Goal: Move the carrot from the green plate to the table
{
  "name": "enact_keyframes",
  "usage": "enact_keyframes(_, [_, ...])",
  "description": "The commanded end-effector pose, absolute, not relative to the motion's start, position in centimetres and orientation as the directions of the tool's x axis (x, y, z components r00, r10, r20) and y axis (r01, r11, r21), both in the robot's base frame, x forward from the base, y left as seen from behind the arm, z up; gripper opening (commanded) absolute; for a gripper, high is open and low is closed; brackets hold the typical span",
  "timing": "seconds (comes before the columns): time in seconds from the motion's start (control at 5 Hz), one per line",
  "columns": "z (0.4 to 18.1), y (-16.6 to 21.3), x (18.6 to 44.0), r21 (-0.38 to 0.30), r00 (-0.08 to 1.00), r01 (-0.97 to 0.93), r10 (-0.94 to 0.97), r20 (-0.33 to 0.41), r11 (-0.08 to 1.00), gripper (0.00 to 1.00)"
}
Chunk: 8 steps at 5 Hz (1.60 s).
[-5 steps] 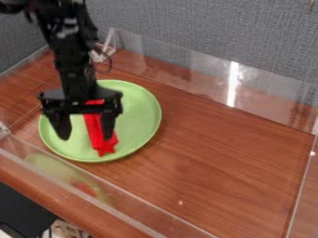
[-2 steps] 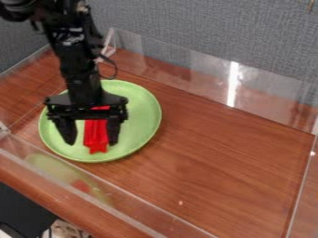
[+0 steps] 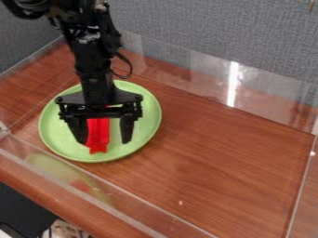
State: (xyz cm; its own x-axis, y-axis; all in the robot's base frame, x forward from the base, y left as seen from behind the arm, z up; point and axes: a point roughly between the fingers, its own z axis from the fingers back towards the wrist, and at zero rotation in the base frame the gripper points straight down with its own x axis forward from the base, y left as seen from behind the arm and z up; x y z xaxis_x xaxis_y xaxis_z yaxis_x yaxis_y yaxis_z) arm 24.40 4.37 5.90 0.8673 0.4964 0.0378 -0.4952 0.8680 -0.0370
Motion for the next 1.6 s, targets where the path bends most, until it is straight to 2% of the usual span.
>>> enact_keyframes(0.0, [6.9, 4.5, 25.4, -0.047, 0.845, -0.525, 0.527, 0.086, 0.85, 1.0])
enact_keyframes(0.2, [6.9, 4.7, 25.5, -0.044, 0.822, -0.561, 0.563, 0.088, 0.826, 1.0])
enact_keyframes(0.8, [5.0, 4.3, 25.9, -0.034, 0.879, -0.471, 0.472, 0.072, 0.881, 1.0])
enact_keyframes(1.4, [5.1, 4.2, 26.0, -0.03, 0.873, -0.484, 0.485, 0.056, 0.874, 1.0])
